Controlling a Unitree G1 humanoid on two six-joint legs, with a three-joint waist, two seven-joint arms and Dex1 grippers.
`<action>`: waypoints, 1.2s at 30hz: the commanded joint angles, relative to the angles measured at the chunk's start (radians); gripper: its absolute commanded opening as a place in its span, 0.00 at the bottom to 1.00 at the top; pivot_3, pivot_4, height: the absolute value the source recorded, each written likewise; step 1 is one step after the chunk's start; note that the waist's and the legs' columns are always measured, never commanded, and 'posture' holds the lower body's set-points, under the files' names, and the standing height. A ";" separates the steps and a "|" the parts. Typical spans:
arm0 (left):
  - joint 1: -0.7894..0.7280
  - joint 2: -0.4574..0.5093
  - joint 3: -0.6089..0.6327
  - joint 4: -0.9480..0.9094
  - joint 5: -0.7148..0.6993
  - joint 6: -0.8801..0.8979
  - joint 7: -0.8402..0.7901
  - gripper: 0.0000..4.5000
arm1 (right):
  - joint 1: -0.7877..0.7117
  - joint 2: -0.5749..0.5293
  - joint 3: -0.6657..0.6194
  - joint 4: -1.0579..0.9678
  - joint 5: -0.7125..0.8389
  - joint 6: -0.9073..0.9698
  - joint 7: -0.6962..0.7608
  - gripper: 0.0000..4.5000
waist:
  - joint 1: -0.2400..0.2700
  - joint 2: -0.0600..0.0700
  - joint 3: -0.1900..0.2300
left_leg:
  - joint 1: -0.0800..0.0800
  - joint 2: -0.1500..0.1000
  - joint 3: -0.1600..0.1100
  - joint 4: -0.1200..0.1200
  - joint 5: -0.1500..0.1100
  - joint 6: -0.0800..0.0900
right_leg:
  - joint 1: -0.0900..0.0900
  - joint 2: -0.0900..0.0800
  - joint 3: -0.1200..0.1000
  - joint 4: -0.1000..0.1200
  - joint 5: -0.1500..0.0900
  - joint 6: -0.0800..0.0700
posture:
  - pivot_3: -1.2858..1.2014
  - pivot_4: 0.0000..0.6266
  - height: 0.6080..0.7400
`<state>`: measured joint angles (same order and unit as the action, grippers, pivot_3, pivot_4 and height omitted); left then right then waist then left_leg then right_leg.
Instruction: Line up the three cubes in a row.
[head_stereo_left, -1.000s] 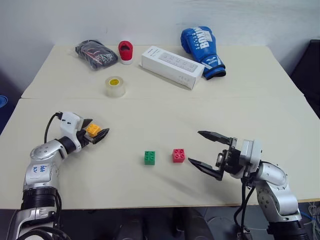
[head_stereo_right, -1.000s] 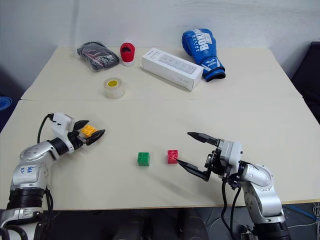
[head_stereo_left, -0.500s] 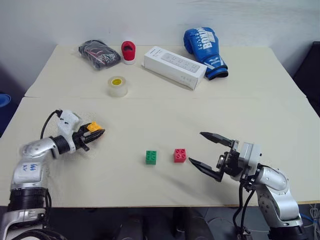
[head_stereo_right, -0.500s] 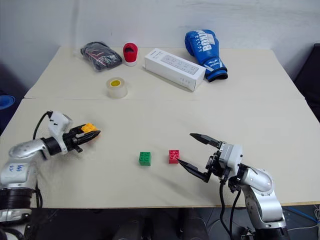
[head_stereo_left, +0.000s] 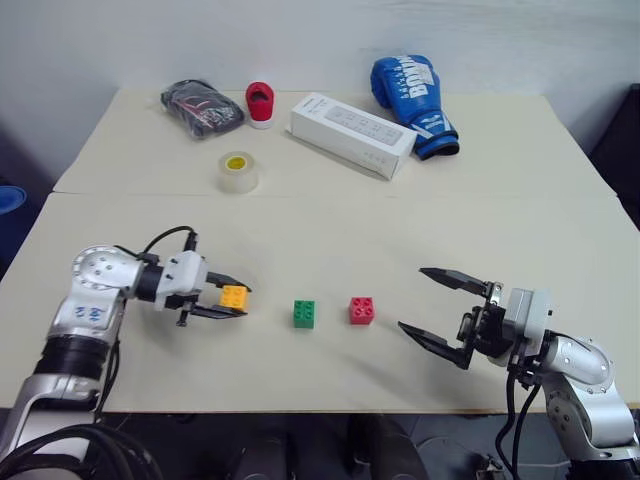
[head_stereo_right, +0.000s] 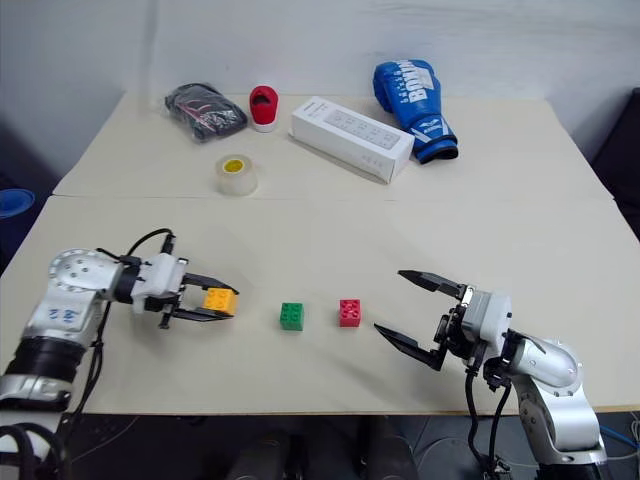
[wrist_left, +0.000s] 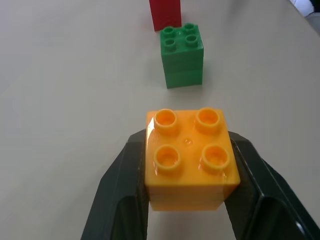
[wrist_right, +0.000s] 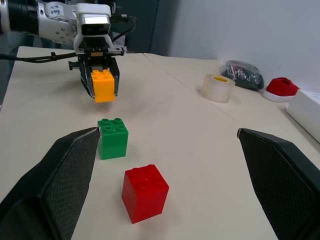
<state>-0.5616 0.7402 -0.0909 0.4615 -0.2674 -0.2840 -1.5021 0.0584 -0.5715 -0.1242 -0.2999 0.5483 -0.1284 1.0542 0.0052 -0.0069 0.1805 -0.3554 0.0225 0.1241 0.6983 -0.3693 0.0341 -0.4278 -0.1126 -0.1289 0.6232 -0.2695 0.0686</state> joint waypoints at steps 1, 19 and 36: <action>-0.037 -0.013 -0.020 0.065 0.003 -0.044 -0.094 0.34 | 0.028 -0.005 -0.023 -0.056 0.001 -0.009 -0.015 1.00 | -0.001 0.000 0.000 | 0.000 0.000 0.000 0.000 0.000 0.001 | 0.000 0.000 0.000 0.000 0.000 0.000 | 0.52 0.24 1.00; 0.001 0.000 -0.106 0.063 -0.040 -0.006 -0.099 0.62 | 0.054 -0.030 -0.037 -0.055 -0.003 -0.005 -0.019 1.00 | -0.006 0.000 0.000 | 0.000 0.000 0.000 0.000 0.000 0.001 | 0.000 0.000 0.000 0.000 0.000 0.001 | 0.52 0.24 1.00; 0.329 0.320 0.360 -0.185 -0.237 0.384 0.106 0.99 | -0.025 -0.315 -0.223 0.063 0.129 0.114 0.262 1.00 | -0.013 0.000 0.001 | 0.000 0.002 -0.002 0.000 -0.001 0.001 | 0.000 -0.001 0.000 -0.002 0.000 0.000 | 0.52 0.24 1.00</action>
<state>-0.2573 1.0499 0.2124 0.3172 -0.4860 0.0871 -1.4124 0.0476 -0.8748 -0.3183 -0.2371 0.6503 -0.0131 1.2786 -0.0076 -0.0064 0.1815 -0.3551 0.0246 0.1219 0.6973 -0.3701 0.0349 -0.4271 -0.1136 -0.1291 0.6204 -0.2694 0.0689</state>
